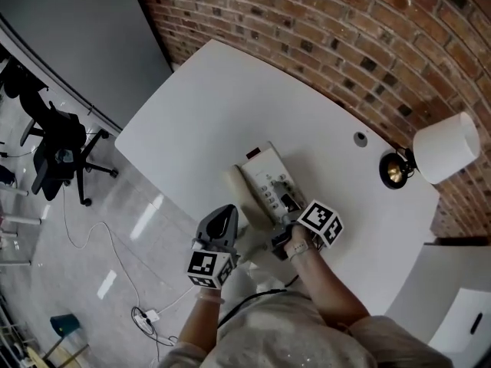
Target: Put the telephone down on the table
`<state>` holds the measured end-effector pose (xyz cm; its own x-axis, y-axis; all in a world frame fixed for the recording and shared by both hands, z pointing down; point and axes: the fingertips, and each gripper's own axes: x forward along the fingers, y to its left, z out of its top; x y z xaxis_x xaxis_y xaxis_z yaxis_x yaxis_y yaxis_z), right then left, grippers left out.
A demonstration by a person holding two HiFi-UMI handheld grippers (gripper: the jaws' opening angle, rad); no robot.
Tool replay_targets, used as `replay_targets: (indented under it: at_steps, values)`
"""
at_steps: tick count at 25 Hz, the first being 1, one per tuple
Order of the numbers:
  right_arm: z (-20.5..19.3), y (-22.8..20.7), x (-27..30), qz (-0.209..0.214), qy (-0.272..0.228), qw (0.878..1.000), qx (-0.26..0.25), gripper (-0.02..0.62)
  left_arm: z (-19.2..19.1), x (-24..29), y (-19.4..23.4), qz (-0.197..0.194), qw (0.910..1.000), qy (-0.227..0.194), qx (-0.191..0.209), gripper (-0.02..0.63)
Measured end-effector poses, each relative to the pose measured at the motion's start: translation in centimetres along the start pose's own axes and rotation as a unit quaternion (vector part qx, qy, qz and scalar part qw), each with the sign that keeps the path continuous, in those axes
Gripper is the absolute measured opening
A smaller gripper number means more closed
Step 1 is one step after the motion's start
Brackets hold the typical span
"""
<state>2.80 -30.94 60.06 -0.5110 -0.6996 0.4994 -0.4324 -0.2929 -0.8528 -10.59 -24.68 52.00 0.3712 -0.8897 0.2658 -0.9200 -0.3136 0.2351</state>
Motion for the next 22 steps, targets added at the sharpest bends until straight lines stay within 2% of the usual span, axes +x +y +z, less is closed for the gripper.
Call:
replay_targets:
  at_steps: [2, 4, 7, 10, 15, 19, 22]
  values:
    - [-0.1, -0.1, -0.1, -0.003, 0.015, 1.0, -0.001, 0.456, 0.0, 0.7, -0.5, -0.015, 0.9999, 0.005, 0.006, 0.014]
    - [-0.5, 0.0, -0.1, -0.021, 0.032, 0.998, -0.053, 0.465, 0.1, 1.3, -0.7, -0.026, 0.9996, 0.009, 0.007, 0.014]
    - [-1.3, 0.2, 0.2, -0.04, 0.056, 0.988, -0.137, 0.483, 0.1, 2.2, -0.5, -0.04, 0.999, 0.016, 0.005, 0.014]
    - [-2.1, -0.3, 0.2, -0.053, 0.081, 0.977, -0.188, 0.483, -0.3, 3.0, -0.3, -0.052, 0.9981, 0.033, 0.002, 0.014]
    - [-2.7, -0.9, -0.1, -0.066, 0.095, 0.963, -0.245, 0.482, 0.0, 3.9, -0.1, -0.074, 0.9967, 0.034, -0.003, 0.014]
    - [-3.4, -1.1, -0.3, -0.061, 0.119, 0.945, -0.298, 0.482, 0.3, 4.2, 0.2, -0.08, 0.9962, 0.034, 0.008, 0.012]
    - [-3.5, -1.3, -0.5, -0.049, 0.144, 0.94, -0.306, 0.474, 0.2, 4.3, 0.2, -0.083, 0.9959, 0.035, 0.008, 0.008]
